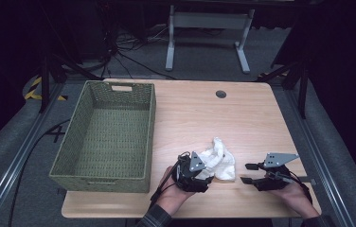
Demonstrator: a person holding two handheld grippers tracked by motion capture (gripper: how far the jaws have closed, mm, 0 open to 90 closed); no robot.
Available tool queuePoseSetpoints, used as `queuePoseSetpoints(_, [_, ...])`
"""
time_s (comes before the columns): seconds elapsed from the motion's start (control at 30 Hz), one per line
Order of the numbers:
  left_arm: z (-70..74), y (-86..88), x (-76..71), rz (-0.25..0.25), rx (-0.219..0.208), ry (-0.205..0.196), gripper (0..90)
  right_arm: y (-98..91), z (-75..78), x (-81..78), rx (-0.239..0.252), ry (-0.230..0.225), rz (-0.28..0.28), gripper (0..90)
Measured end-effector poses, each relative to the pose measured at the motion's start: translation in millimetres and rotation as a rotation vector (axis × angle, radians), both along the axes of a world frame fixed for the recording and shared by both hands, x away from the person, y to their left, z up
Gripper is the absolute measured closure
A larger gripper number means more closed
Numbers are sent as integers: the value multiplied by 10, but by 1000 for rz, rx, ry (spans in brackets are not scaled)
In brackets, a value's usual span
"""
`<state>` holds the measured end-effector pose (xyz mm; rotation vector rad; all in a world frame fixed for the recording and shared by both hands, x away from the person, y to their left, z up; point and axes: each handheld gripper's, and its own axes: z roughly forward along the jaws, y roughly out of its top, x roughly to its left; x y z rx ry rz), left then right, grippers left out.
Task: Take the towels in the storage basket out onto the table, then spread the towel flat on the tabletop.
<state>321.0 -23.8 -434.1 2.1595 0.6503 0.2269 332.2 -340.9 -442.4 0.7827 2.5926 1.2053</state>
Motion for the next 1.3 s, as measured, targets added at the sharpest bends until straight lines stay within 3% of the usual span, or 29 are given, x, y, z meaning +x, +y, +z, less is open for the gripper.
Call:
queuePoseSetpoints(0.1, [-2, 12, -53, -6, 2, -2, 402, 28, 13, 5, 9, 4, 11, 474])
queuePoseSetpoints(0.33, [-106, -33, -148, -54, 33, 40, 519, 113, 23, 5, 19, 9, 34, 501])
queuePoseSetpoints(0.53, [-236, -80, -116, -55, 83, 69, 525, 186, 7, 20, 8, 7, 52, 528])
queuePoseSetpoints(0.63, [-288, -112, -101, -50, 139, 72, 529, 234, 9, 18, 3, 9, 62, 555])
queuePoseSetpoints(0.73, [-281, -119, -83, -33, 156, 43, 612, 303, -2, 23, -9, 3, 77, 572])
queuePoseSetpoints(0.9, [-268, -102, -40, -5, 173, 46, 803, 393, -36, 54, -28, 1, 89, 600])
queuePoseSetpoints(0.97, [-255, -92, 0, -18, 161, 89, 824, 423, -65, 71, -52, 1, 85, 605])
queuePoseSetpoints(1.03, [-252, -102, 21, -22, 147, 93, 831, 444, -106, 95, -86, 10, 83, 621])
queuePoseSetpoints(1.17, [-149, -114, 35, -43, 101, 66, 835, 427, -127, 117, -119, 2, 71, 796])
queuePoseSetpoints(1.3, [-5, -83, 66, -35, 43, 18, 836, 338, -76, 131, -87, -1, 56, 844])
